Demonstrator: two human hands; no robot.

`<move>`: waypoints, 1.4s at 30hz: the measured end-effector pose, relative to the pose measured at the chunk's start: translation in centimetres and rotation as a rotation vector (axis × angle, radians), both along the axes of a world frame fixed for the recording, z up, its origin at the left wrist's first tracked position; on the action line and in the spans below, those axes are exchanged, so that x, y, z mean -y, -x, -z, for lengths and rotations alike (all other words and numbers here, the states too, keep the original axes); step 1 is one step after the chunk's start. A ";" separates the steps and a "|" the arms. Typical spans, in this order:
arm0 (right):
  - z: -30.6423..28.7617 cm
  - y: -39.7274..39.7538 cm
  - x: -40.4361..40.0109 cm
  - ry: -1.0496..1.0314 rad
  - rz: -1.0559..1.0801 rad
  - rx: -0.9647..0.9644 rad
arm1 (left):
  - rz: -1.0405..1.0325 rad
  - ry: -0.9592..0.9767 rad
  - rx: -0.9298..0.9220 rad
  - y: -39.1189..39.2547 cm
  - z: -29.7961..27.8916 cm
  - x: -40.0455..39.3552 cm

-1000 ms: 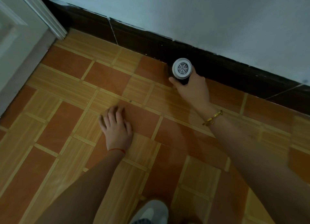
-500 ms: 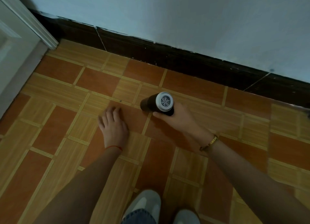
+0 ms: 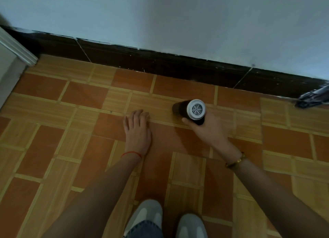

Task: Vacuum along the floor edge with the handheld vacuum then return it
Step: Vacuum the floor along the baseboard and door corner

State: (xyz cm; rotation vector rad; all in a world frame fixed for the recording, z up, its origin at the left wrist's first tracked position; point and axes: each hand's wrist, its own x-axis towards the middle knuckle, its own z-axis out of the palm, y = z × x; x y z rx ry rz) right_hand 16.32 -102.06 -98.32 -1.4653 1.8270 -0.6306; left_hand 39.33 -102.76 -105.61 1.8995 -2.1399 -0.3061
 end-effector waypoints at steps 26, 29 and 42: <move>0.0 7.2 -1.5 0.082 0.320 -0.128 | 0.168 0.006 0.045 3.7 1.8 0.6; 0.0 6.3 0.2 0.120 0.284 -0.126 | 0.156 0.013 0.031 3.7 2.0 0.6; 0.2 -0.9 4.9 -0.016 0.178 0.242 | 0.166 -0.015 -0.012 3.3 1.8 0.7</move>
